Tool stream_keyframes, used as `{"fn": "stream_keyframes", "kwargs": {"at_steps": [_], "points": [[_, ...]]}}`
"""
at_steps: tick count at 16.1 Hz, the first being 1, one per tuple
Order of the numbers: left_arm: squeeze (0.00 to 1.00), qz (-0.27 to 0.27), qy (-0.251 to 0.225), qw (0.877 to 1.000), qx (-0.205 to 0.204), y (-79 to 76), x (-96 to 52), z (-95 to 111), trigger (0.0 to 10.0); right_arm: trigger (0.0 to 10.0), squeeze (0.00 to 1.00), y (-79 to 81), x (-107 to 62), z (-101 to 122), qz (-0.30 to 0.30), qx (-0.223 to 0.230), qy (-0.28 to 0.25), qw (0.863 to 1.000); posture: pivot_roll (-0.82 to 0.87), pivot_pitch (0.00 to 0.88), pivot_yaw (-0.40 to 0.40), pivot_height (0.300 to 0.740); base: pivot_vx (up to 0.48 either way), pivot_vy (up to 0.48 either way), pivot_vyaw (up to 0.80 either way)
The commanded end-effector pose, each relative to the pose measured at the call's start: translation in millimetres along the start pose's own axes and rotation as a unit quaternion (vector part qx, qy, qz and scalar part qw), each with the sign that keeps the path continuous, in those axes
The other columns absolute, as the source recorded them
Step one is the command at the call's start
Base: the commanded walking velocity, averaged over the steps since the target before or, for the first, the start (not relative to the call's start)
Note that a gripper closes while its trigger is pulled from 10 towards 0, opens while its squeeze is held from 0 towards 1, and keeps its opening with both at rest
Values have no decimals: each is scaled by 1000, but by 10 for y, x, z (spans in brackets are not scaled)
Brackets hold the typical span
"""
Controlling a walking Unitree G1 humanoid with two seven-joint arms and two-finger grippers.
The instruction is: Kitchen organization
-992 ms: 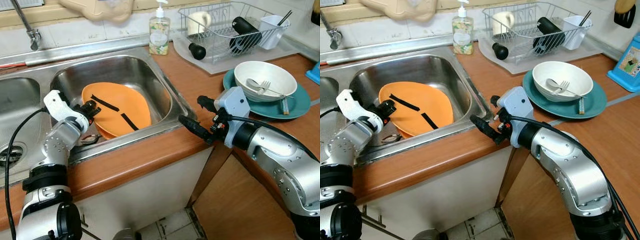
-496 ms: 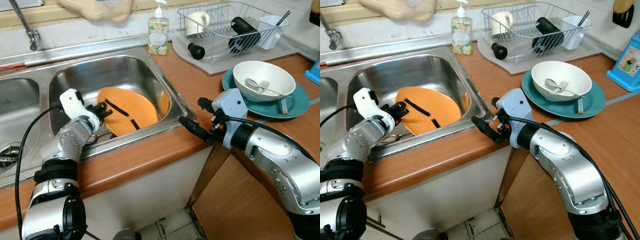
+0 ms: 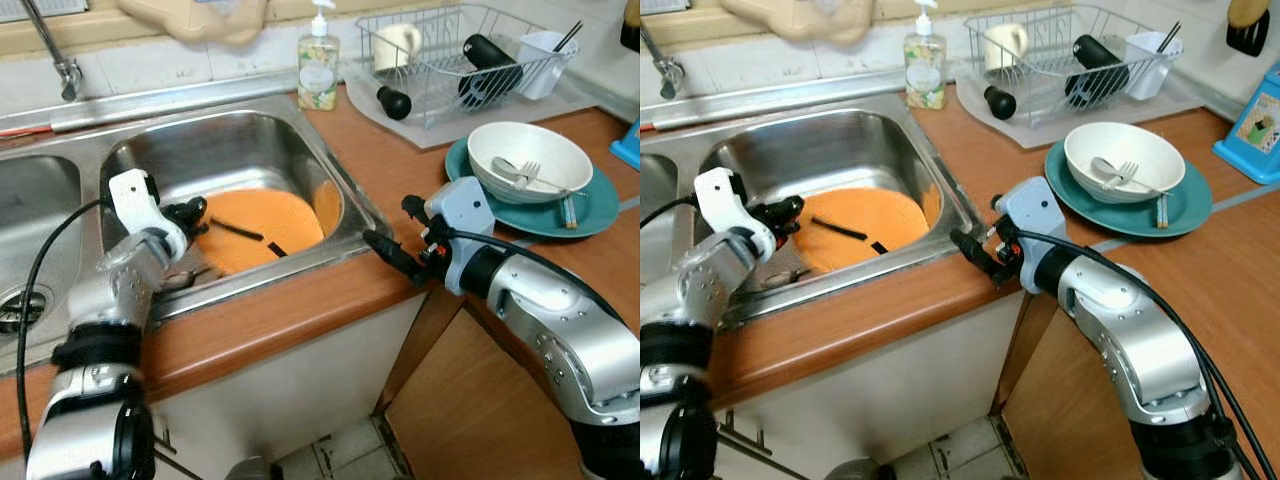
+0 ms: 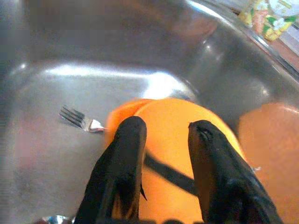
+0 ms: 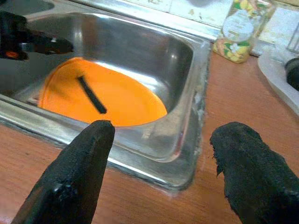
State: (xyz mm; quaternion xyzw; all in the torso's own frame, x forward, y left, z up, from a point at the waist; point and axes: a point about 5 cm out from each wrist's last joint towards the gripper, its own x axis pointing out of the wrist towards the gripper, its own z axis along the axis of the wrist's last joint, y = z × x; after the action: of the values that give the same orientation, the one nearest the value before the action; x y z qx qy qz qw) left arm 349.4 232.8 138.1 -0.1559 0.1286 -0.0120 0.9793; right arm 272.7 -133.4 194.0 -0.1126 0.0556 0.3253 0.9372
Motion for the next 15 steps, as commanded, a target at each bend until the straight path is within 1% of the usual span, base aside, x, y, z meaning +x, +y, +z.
{"fn": "stream_keyframes", "kwargs": {"at_steps": [1,2,3,4,5,6,8,9,10,11,12,13,14,15], "points": [[1000,-12,-22,999,38,-26,-38,99,10000,10000,0,-59,9,57,-18,-7,-8,1000,-81,0,33,740,0,0,0],[1000,-21,-41,996,77,-34,-87,162,10000,10000,0,-76,24,66,-27,-4,-11,1000,-81,0,33,740,0,0,0],[1000,-22,-55,993,103,-36,-119,215,10000,10000,90,-88,34,75,-33,-3,-14,999,-79,0,31,740,0,0,0],[1000,-35,-69,988,130,-68,-154,269,10000,10000,965,-101,42,83,-39,-3,-16,999,-77,0,28,740,0,0,0],[1000,-53,-88,982,159,-128,-202,337,10000,10000,1000,-113,56,90,-44,-2,-18,999,-76,0,28,740,0,0,0],[1000,-66,-102,977,173,-187,-245,384,10000,10000,1000,-123,66,91,-51,0,-18,999,-75,0,28,740,0,0,0],[1000,-85,-119,972,184,-265,-303,430,10000,10000,1000,-136,78,91,-60,1,-18,998,-74,0,29,740,0,0,0],[1000,-101,-131,967,193,-328,-351,453,10000,10000,1000,-149,87,92,-70,4,-18,997,-74,0,30,740,0,0,0],[1000,-121,-141,959,212,-409,-410,459,10000,10000,1000,-170,98,93,-84,8,-18,996,-74,0,29,740,0,0,0],[1000,-129,-143,957,216,-435,-428,452,10000,10000,1000,-177,100,92,-89,9,-18,996,-74,0,28,740,0,0,0],[294,-152,-143,951,226,-501,-468,415,10000,10000,1000,-201,111,92,-100,11,-17,995,-73,0,26,740,0,0,0],[0,-163,-139,949,232,-533,-492,387,10000,10000,1000,-215,119,93,-106,11,-17,994,-72,0,25,740,0,0,0],[0,-177,-131,944,247,-578,-520,331,10000,10000,1000,-248,130,97,-118,10,-16,993,-71,0,21,740,0,0,0],[0,-187,-125,941,253,-605,-536,299,10000,10000,1000,-267,139,99,-124,9,-14,992,-71,0,21,740,0,0,0]]}}
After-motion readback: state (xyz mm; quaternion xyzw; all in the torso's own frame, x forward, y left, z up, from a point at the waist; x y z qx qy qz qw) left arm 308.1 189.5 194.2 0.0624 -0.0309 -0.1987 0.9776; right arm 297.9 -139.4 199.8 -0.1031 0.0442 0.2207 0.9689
